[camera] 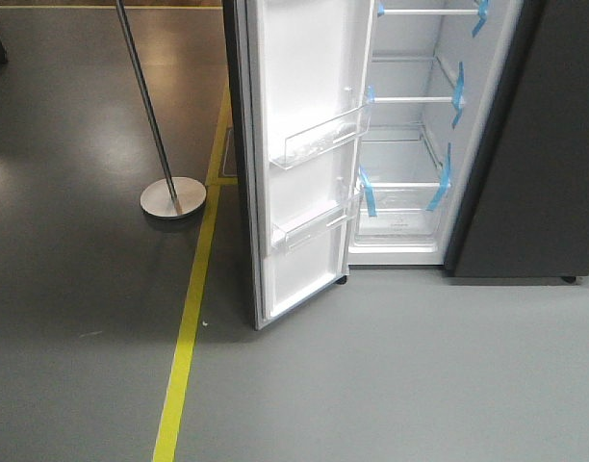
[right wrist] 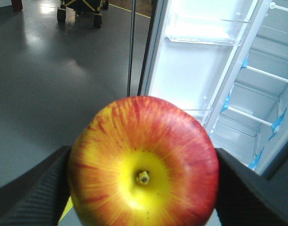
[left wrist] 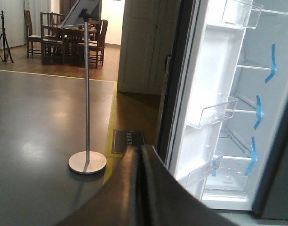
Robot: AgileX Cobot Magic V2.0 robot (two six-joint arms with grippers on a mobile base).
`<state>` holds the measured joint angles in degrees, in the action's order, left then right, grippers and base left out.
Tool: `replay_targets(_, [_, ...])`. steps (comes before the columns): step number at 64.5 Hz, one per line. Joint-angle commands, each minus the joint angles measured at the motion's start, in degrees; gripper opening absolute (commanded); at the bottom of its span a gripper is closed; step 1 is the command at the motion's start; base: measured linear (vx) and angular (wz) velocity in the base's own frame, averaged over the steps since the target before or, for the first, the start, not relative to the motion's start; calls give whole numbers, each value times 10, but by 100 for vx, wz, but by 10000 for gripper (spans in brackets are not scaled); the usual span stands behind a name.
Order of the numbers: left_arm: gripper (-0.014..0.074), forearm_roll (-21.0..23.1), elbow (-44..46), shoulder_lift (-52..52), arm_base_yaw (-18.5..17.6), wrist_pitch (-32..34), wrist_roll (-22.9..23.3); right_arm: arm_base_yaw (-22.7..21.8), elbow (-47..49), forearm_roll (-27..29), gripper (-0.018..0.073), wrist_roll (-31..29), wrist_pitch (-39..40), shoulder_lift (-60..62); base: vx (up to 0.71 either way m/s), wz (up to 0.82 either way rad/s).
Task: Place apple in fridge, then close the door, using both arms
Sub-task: 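Approach the refrigerator's open door and shelves with the apple held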
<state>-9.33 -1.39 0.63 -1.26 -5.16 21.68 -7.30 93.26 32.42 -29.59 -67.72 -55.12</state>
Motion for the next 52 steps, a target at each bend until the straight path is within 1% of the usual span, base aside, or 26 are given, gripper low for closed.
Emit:
replay_targets(1, [-7, 4, 10, 9, 1, 38, 1, -2, 14, 17, 130, -3, 44, 1, 12, 0])
replay_targets(52, [-7, 4, 10, 9, 1, 38, 1, -2, 14, 17, 130, -3, 44, 1, 12, 2])
